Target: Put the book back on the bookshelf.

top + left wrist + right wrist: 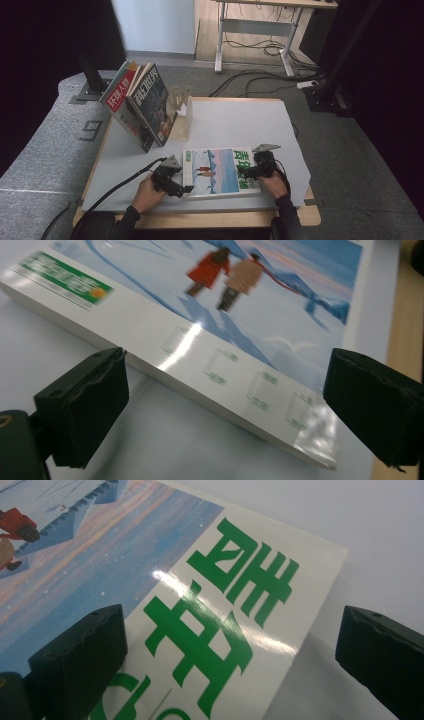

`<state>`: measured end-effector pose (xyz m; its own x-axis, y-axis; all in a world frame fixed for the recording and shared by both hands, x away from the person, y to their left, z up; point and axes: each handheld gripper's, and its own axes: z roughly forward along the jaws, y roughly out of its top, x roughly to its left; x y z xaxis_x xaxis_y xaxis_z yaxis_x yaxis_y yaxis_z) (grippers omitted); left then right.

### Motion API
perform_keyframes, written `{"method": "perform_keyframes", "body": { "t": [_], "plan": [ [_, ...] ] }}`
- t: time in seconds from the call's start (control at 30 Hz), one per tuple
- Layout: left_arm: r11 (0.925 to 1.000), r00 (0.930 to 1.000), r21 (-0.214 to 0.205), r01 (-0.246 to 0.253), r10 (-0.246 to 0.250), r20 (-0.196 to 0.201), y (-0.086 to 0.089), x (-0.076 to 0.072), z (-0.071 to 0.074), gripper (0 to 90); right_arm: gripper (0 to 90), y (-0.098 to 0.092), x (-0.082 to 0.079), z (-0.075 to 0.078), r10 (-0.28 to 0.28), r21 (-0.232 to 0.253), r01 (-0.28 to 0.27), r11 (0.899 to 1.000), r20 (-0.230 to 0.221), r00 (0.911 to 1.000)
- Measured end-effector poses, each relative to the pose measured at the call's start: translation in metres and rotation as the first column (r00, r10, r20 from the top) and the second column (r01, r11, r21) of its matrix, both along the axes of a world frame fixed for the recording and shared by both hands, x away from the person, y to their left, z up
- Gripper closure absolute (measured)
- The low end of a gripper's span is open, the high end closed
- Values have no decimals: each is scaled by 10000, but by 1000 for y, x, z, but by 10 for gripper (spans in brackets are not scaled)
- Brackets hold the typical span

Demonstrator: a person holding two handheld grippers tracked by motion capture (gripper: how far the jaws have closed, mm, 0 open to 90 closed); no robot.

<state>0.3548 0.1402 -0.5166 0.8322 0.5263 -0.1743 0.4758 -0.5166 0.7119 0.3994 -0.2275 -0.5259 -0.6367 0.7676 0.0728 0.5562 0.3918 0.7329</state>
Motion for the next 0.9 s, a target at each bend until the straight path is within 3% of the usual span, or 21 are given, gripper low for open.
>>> {"method": "perform_keyframes", "body": {
  "t": [0.27,0.37,0.53,0.73,0.9],
  "plan": [
    [9982,9988,504,-330,311,371,-8,19,-3,56,7,-5,-12,0,-55,-63,56,10000,66,10000],
    [9983,9985,416,-400,384,395,-10,25,-3,56,9,-5,-17,1,1,-71,-1,10000,81,10000],
    [9959,9978,778,-466,426,512,-14,37,-3,50,9,-6,-27,1,243,-70,-243,9997,74,9997],
    [9957,9971,649,-669,643,401,-14,52,-5,39,8,-5,-38,1,450,-94,-450,9989,65,9990],
    [9942,9955,694,-819,783,531,-18,61,-5,19,7,-8,-48,0,571,-8,-571,9984,32,9984]
  ]
}}
